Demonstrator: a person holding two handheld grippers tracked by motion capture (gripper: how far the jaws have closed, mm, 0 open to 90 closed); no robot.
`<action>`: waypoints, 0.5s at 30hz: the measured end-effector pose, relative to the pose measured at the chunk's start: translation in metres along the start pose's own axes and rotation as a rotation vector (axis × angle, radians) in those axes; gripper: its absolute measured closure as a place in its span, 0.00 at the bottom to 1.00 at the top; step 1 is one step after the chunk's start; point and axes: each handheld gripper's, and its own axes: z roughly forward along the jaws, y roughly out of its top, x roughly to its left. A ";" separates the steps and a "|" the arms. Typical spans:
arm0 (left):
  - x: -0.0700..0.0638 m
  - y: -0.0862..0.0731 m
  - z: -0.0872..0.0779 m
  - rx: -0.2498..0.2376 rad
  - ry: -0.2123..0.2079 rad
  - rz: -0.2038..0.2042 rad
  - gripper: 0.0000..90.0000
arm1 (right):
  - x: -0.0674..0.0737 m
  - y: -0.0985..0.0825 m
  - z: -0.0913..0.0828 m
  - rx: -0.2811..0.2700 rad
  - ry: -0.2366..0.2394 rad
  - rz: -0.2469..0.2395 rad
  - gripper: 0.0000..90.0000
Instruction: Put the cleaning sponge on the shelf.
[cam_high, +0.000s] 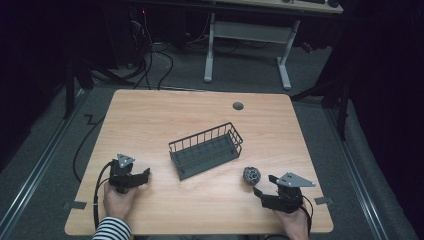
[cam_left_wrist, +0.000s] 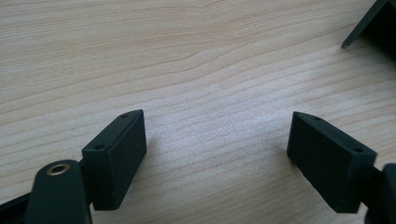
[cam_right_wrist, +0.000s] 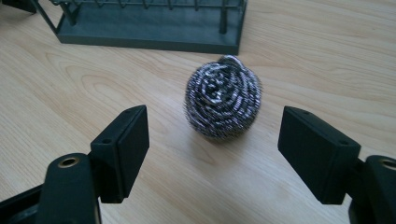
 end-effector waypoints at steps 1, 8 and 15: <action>0.000 0.000 0.000 0.000 0.000 0.000 0.22 | 0.002 0.002 0.004 0.003 0.000 0.004 0.27; 0.000 0.000 0.000 0.000 0.001 0.000 0.22 | -0.005 0.010 0.026 0.014 0.000 0.025 0.26; 0.000 0.000 0.000 0.001 0.001 0.000 0.22 | -0.004 0.009 0.044 0.061 -0.008 0.023 0.28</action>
